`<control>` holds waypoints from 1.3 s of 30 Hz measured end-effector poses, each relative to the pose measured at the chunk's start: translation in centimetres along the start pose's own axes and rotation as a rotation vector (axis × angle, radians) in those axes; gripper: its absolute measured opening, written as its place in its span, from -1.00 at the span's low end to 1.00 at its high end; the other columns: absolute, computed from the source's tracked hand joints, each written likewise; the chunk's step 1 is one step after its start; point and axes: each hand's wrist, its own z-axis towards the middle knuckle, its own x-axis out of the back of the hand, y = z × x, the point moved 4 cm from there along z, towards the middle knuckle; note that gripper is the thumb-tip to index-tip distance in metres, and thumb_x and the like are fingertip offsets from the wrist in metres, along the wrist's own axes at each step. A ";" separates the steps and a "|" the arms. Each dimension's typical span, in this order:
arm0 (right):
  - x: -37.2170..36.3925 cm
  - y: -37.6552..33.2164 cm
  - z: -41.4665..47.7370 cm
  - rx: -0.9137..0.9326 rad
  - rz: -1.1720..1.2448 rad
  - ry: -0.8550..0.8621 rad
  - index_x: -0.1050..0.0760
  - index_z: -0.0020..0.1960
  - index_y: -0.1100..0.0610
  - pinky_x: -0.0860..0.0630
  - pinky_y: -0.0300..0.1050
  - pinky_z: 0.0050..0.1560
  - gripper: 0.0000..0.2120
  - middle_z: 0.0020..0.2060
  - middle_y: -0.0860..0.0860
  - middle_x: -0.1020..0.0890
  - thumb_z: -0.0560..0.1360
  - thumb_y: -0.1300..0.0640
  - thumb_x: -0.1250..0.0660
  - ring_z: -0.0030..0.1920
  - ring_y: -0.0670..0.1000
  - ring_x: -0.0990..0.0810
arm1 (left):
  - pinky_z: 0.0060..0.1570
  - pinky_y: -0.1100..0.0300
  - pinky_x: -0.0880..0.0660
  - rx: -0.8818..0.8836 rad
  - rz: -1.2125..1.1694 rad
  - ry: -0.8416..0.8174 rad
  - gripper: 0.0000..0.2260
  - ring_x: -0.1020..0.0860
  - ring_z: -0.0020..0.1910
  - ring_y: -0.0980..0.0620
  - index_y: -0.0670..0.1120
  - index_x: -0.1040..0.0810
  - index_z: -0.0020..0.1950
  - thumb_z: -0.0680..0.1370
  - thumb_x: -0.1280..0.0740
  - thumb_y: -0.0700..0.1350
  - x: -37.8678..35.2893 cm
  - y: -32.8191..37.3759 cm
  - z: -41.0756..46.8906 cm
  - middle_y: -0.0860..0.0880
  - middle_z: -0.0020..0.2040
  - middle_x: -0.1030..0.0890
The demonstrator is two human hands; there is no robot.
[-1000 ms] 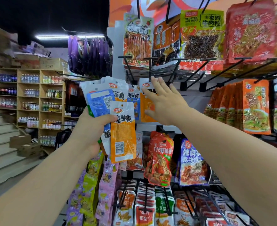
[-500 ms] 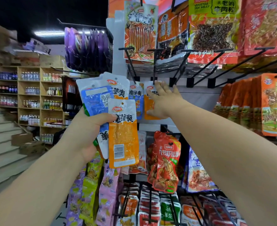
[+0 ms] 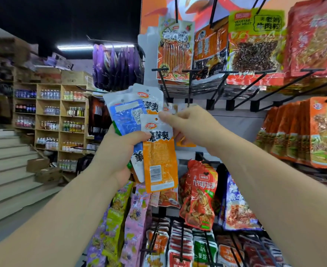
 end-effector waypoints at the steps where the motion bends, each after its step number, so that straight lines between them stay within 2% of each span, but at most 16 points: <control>1: -0.3 0.0 -0.8 0.003 -0.010 -0.007 -0.56 -0.18 0.32 -0.65 -0.05 -0.24 -0.41 -0.31 0.15 -0.67 0.48 -0.26 -0.48 -0.30 0.03 -0.67 | 0.08 -0.24 -0.65 -0.010 -0.007 0.007 -0.60 -0.72 0.04 -0.26 -0.09 -0.57 0.35 0.54 -0.43 -0.35 -0.3 0.3 -0.2 -0.16 0.10 -0.74; 5: -0.3 0.4 -2.9 0.012 0.066 0.026 -0.52 -0.10 0.36 -0.71 0.17 -0.14 -0.47 -0.18 0.30 -0.65 0.47 -0.12 -0.56 -0.19 0.20 -0.69 | -0.06 -0.14 -0.68 -0.033 0.003 0.016 -0.67 -0.74 -0.09 -0.17 -0.05 -0.61 0.24 0.54 -0.43 -0.35 -1.5 0.9 -1.3 -0.15 0.05 -0.76; 7: 0.2 0.3 -3.8 0.021 0.152 0.028 -0.56 -0.14 0.23 -0.67 0.11 -0.21 -0.66 -0.18 0.26 -0.66 0.51 -0.03 -0.54 -0.25 0.06 -0.66 | -0.14 -0.07 -0.70 -0.007 -0.020 -0.019 -0.70 -0.75 -0.11 -0.12 0.00 -0.62 0.22 0.56 -0.43 -0.31 -2.3 1.0 -1.9 -0.08 0.02 -0.77; 9: 0.7 0.2 -4.7 0.022 0.222 0.009 -0.66 -0.02 0.11 -0.63 -0.06 -0.28 -0.86 -0.14 0.08 -0.74 0.56 0.03 -0.49 -0.24 -0.05 -0.68 | -0.20 -0.02 -0.69 0.023 -0.040 -0.047 -0.72 -0.76 -0.11 -0.08 0.03 -0.62 0.22 0.58 -0.43 -0.27 -2.9 1.0 -2.3 -0.03 0.00 -0.77; 11: 1.5 0.4 -5.5 0.015 0.308 0.020 -0.68 0.03 0.04 -0.60 -0.17 -0.26 -0.95 -0.11 0.03 -0.76 0.60 0.09 -0.44 -0.23 -0.04 -0.68 | -0.09 -0.09 -0.67 0.030 -0.031 -0.027 -0.72 -0.75 -0.05 -0.10 0.06 -0.63 0.20 0.58 -0.44 -0.26 -2.9 0.9 -2.4 -0.01 0.01 -0.77; 14: 3.0 1.3 -5.5 -0.042 0.386 0.106 -0.66 0.07 0.08 -0.52 -0.06 -0.27 -0.91 -0.15 0.10 -0.73 0.62 0.18 -0.38 -0.25 0.03 -0.60 | 0.01 -0.14 -0.61 0.028 0.017 0.029 -0.72 -0.72 0.04 -0.14 0.10 -0.63 0.17 0.58 -0.46 -0.25 -2.4 0.6 -2.4 0.00 0.04 -0.76; 17: 3.6 1.8 -5.2 -0.119 0.536 0.146 -0.48 0.18 0.34 -0.44 0.12 -0.17 -0.69 0.10 0.46 -0.59 0.51 0.19 -0.38 -0.17 0.18 -0.54 | -0.17 0.03 -0.60 0.020 0.068 0.064 -0.67 -0.74 -0.07 -0.05 0.03 -0.59 0.28 0.57 -0.47 -0.25 -2.0 0.2 -2.0 -0.01 0.07 -0.74; 18: 3.8 2.0 -5.1 -0.143 0.599 0.155 -0.42 0.20 0.38 -0.51 0.15 -0.16 -0.65 0.13 0.47 -0.58 0.51 0.20 -0.36 -0.18 0.20 -0.58 | -0.23 0.07 -0.59 0.022 0.074 0.076 -0.66 -0.74 -0.13 -0.01 0.02 -0.57 0.29 0.57 -0.48 -0.26 -2.0 0.0 -1.9 -0.01 0.06 -0.74; 21: 4.2 2.3 -4.4 -0.192 0.714 0.202 -0.45 0.15 0.37 -0.70 0.14 -0.04 -0.83 0.11 0.30 -0.65 0.60 0.30 -0.23 -0.14 0.15 -0.66 | -0.24 0.06 -0.60 0.042 0.075 0.092 -0.68 -0.73 -0.16 0.01 0.04 -0.56 0.22 0.57 -0.48 -0.27 -1.7 -0.5 -1.6 -0.01 0.06 -0.73; 23: 4.4 2.5 -4.0 -0.210 0.634 0.234 -0.45 0.00 0.24 -0.57 -0.03 -0.24 -0.94 0.02 0.22 -0.58 0.58 0.24 -0.30 -0.15 0.10 -0.53 | -0.21 0.04 -0.59 0.049 0.069 0.096 -0.70 -0.72 -0.12 -0.02 0.06 -0.56 0.17 0.57 -0.47 -0.28 -1.5 -0.9 -1.5 -0.01 0.06 -0.72; 26: 4.2 2.5 -3.3 -0.264 0.497 0.236 -0.51 0.10 0.18 -0.34 -0.07 -0.22 -0.58 -0.08 0.09 -0.49 0.51 -0.15 -0.46 -0.22 0.01 -0.41 | -0.14 -0.01 -0.61 0.057 0.063 0.095 -0.71 -0.72 -0.06 -0.07 0.05 -0.57 0.17 0.57 -0.48 -0.28 -0.9 -1.4 -1.2 -0.03 0.08 -0.73; 28: 3.9 2.7 -2.6 -0.315 0.511 0.256 -0.51 0.16 0.14 -0.32 -0.05 -0.21 -0.48 -0.08 0.10 -0.53 0.52 -0.29 -0.38 -0.24 0.01 -0.40 | -0.06 -0.07 -0.64 0.058 0.056 0.094 -0.71 -0.73 -0.04 -0.11 0.03 -0.59 0.18 0.56 -0.48 -0.28 -0.7 -1.6 -1.0 -0.04 0.08 -0.74; 32: 3.9 2.4 -0.4 -0.257 0.388 0.385 -0.42 0.09 0.09 -0.25 -0.11 -0.34 -0.85 -0.17 0.14 -0.44 0.66 0.01 -0.24 -0.30 0.05 -0.40 | 0.04 -0.18 -0.65 0.047 0.039 0.075 -0.71 -0.74 0.00 -0.14 0.05 -0.60 0.18 0.56 -0.48 -0.28 -0.3 -1.7 -0.7 -0.03 0.07 -0.76; 33: 3.9 2.1 0.0 -0.215 0.342 0.414 -0.45 0.18 0.09 -0.33 -0.11 -0.35 -0.83 -0.15 0.10 -0.50 0.66 0.02 -0.28 -0.29 0.03 -0.45 | 0.04 -0.18 -0.65 0.045 0.038 0.067 -0.70 -0.74 0.00 -0.14 0.06 -0.59 0.17 0.56 -0.48 -0.28 -0.3 -1.7 -0.6 -0.02 0.07 -0.76; 36: 4.2 1.2 1.2 -0.077 0.282 0.518 -0.49 0.39 0.11 -0.51 -0.03 -0.06 -0.65 0.00 -0.05 -0.59 0.64 0.06 -0.37 -0.02 0.01 -0.57 | -0.06 -0.07 -0.65 0.036 0.037 0.044 -0.69 -0.74 -0.04 -0.09 0.08 -0.58 0.17 0.56 -0.47 -0.28 -0.1 -1.9 -0.3 0.00 0.05 -0.76; 39: 4.4 0.5 2.3 -0.013 0.244 0.592 -0.63 0.09 0.07 -0.57 0.01 -0.09 -0.92 -0.22 -0.15 -0.57 0.61 0.10 -0.43 -0.20 -0.04 -0.57 | -0.08 -0.04 -0.65 0.044 0.032 0.038 -0.68 -0.74 -0.03 -0.10 0.06 -0.58 0.20 0.54 -0.48 -0.28 0.1 -2.1 -0.1 -0.02 0.07 -0.75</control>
